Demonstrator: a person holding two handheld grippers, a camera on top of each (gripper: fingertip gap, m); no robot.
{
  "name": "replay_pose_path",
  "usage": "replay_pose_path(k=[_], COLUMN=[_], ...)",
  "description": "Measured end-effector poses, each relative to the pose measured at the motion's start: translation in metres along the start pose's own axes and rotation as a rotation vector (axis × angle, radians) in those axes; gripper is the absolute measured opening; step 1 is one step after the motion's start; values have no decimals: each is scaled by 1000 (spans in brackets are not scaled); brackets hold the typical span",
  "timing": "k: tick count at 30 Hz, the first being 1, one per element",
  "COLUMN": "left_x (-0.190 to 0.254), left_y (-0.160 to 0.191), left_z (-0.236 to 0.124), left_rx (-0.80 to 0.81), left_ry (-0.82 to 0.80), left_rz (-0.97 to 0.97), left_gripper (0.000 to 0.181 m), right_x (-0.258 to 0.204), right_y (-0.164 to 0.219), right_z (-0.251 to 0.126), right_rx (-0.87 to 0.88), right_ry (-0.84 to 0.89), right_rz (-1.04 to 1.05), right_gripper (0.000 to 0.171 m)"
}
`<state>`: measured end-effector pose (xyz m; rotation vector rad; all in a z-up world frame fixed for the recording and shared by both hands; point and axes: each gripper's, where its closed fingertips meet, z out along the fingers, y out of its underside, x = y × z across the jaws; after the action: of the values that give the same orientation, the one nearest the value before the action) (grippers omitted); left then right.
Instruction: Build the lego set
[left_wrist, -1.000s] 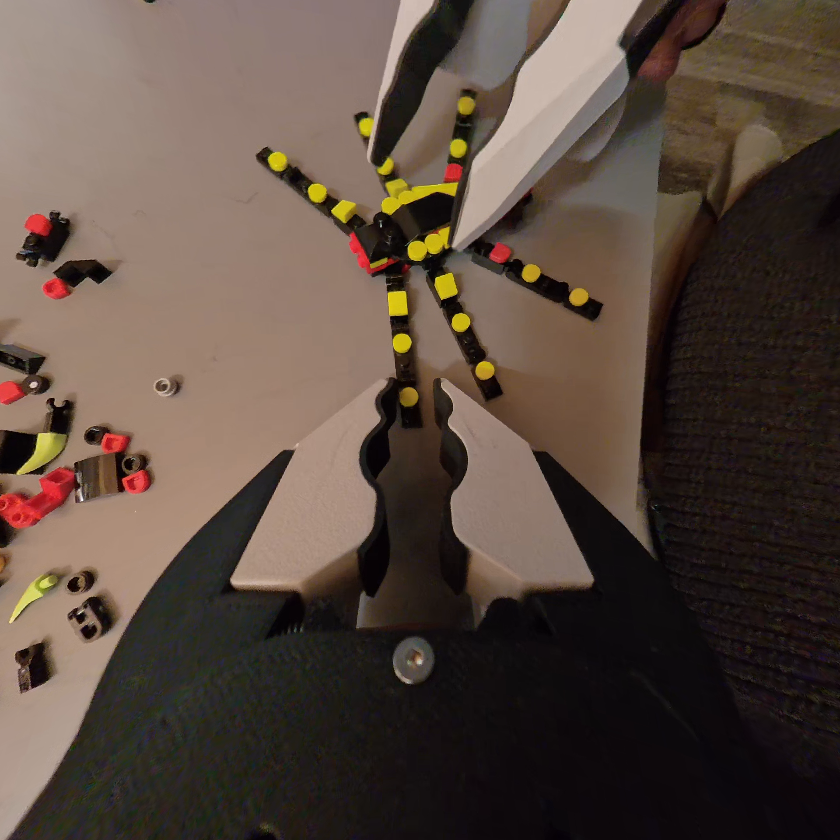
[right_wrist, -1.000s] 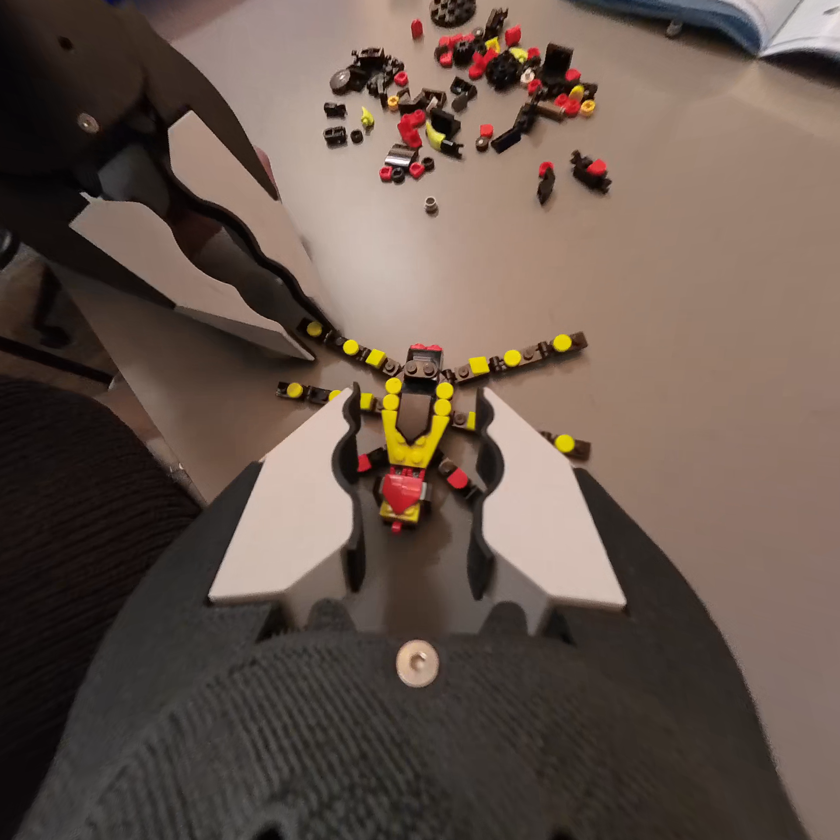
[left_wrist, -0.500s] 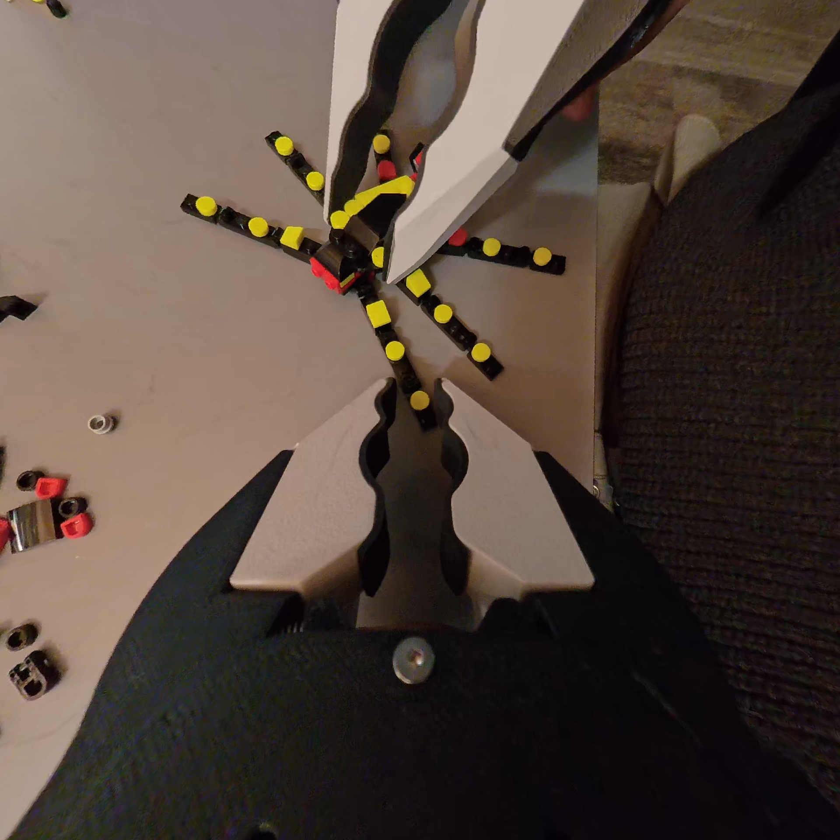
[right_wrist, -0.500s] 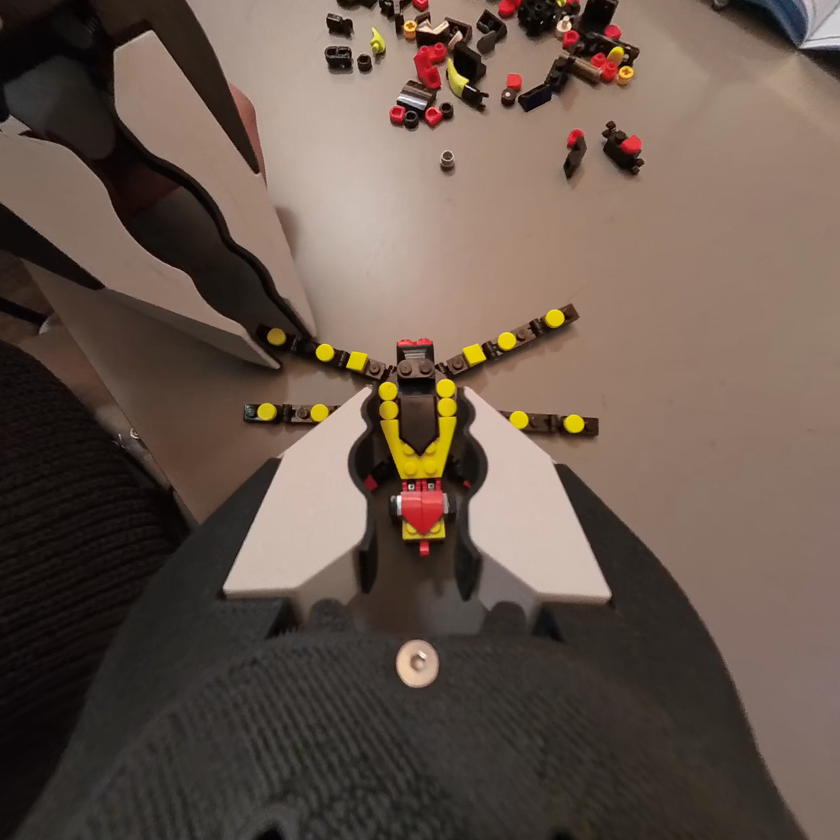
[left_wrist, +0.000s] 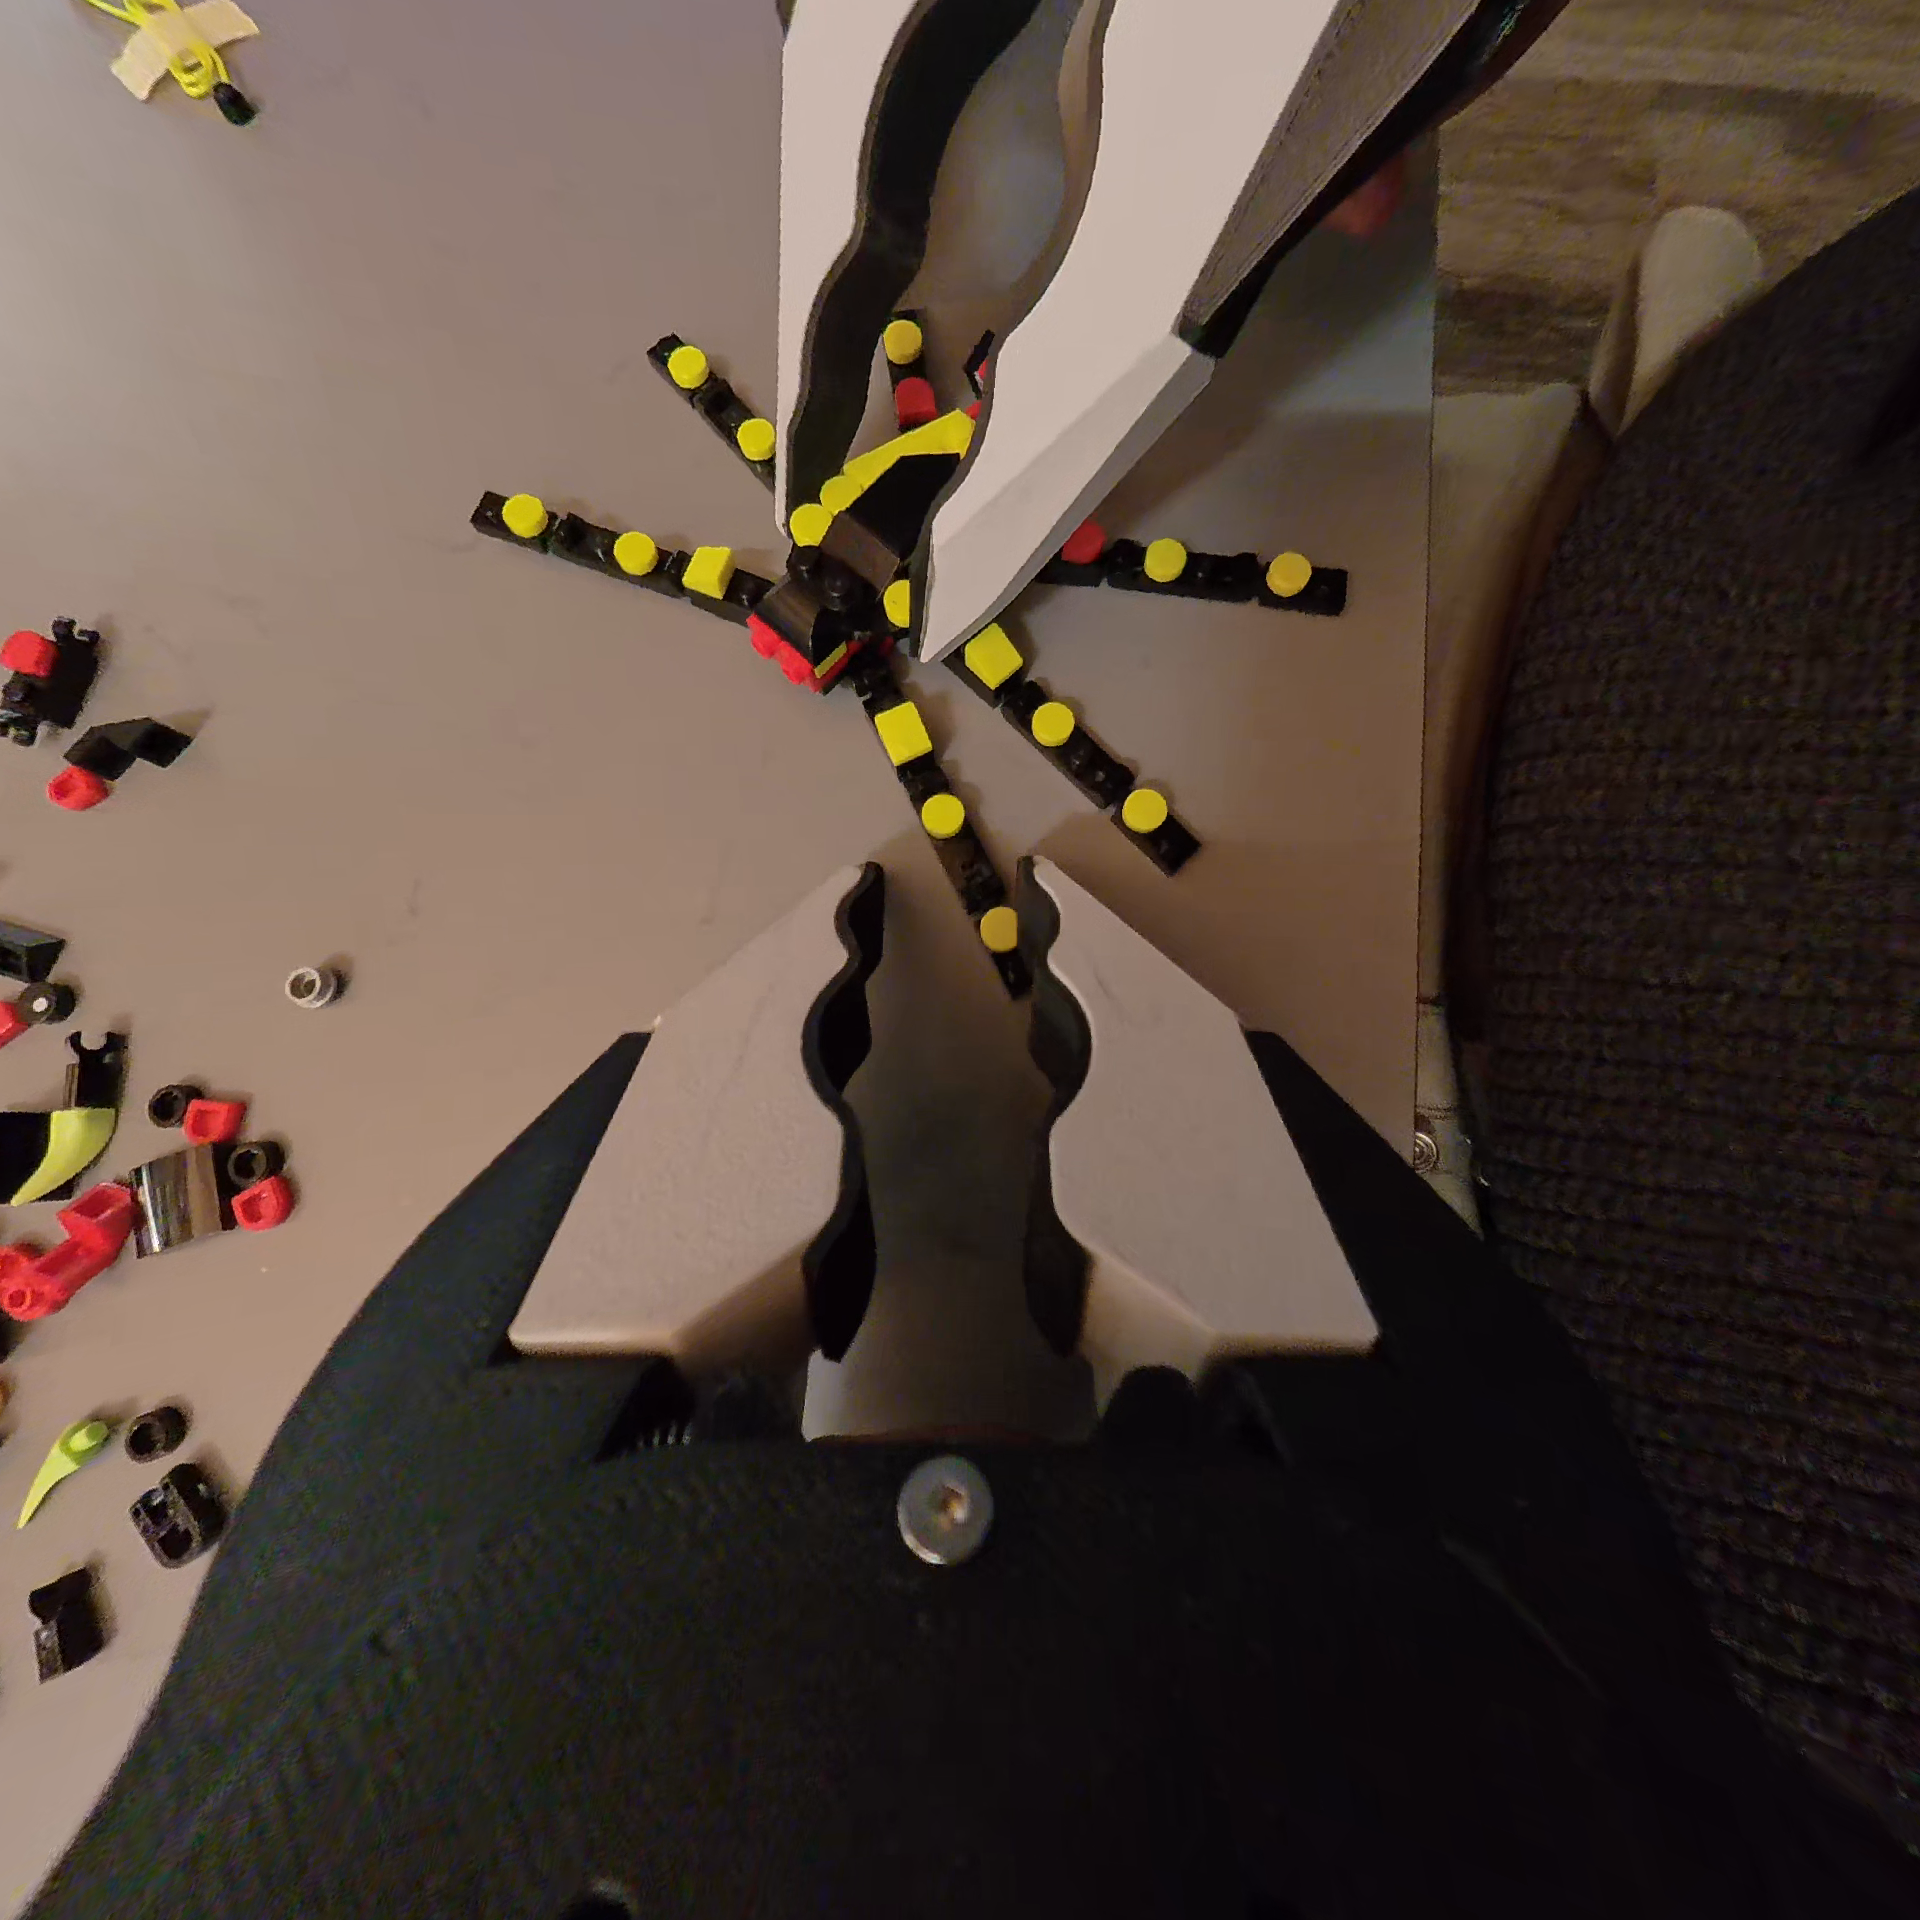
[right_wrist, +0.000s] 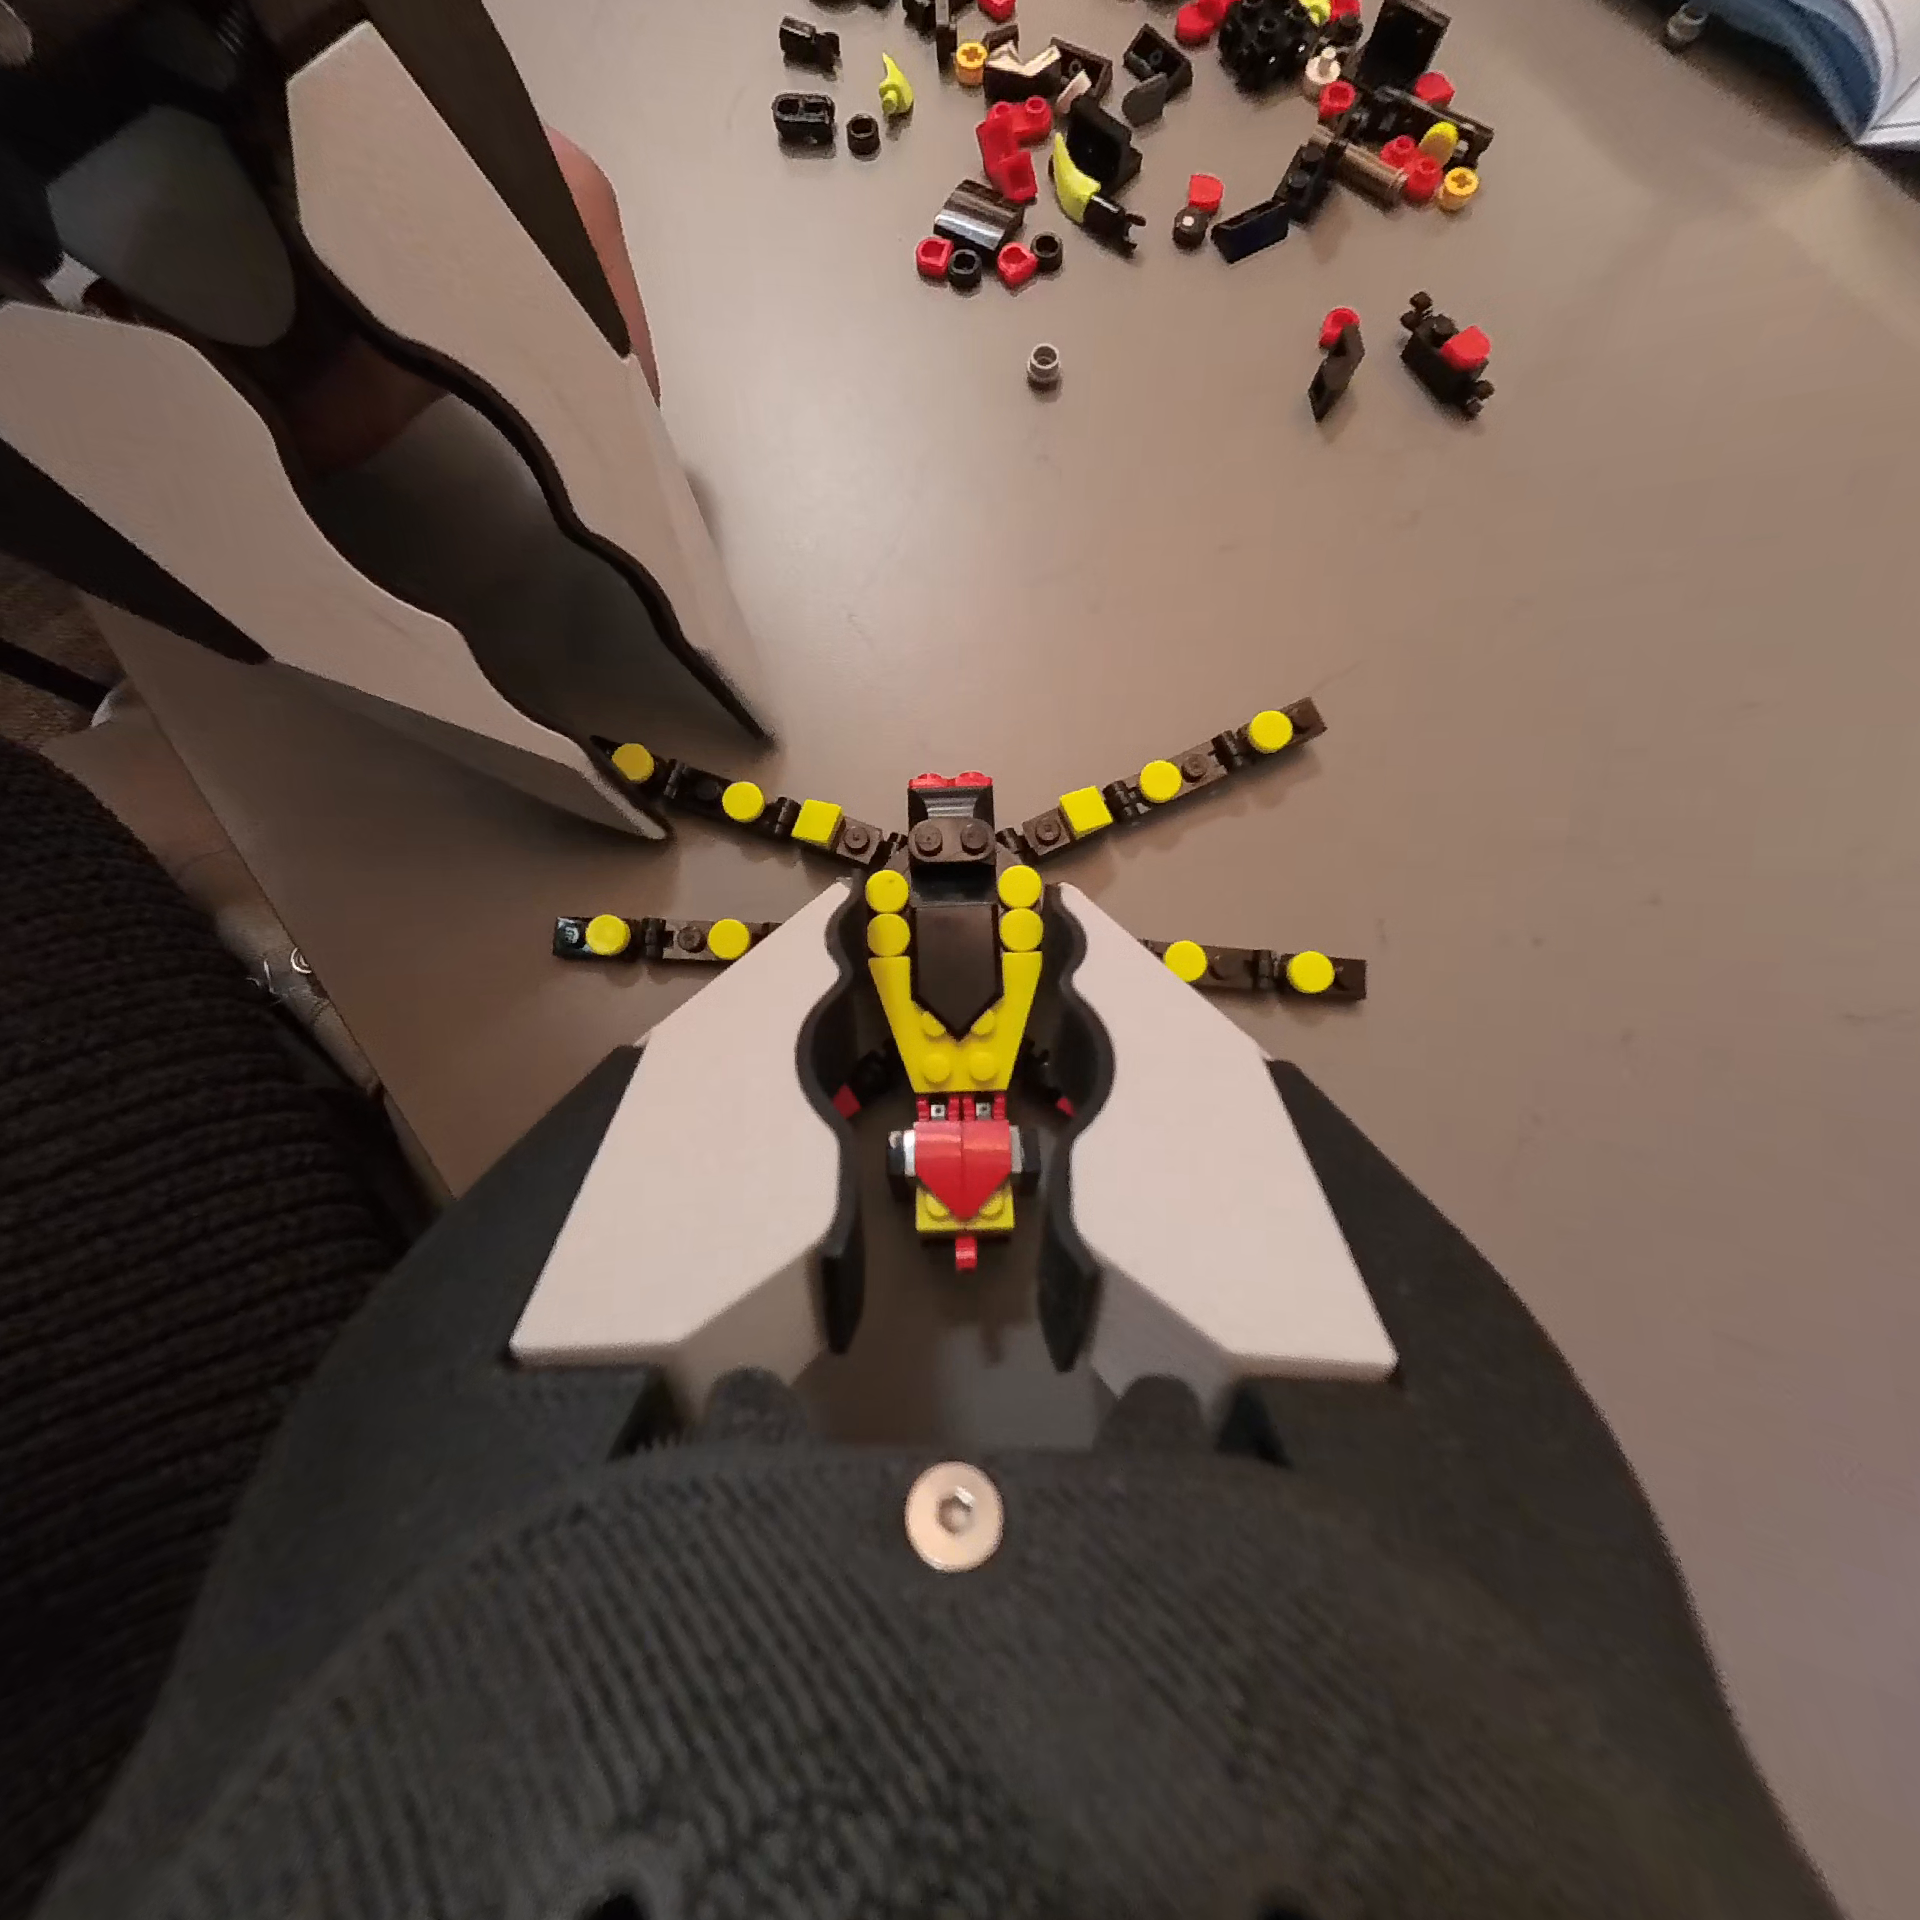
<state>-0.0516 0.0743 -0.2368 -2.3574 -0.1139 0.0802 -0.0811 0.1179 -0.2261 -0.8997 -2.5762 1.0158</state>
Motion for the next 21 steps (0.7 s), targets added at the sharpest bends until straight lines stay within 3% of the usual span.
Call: replay_pose_path(k=[21], left_x=[-4], left_y=[2], left_z=[-1], left_rx=[-4], left_ry=[-8], left_rz=[-7], left_gripper=[22], right_x=[0], right_y=[1], right_z=[0], right_rx=[-7], right_ry=[-10], right_rz=[-16], right_gripper=[32])
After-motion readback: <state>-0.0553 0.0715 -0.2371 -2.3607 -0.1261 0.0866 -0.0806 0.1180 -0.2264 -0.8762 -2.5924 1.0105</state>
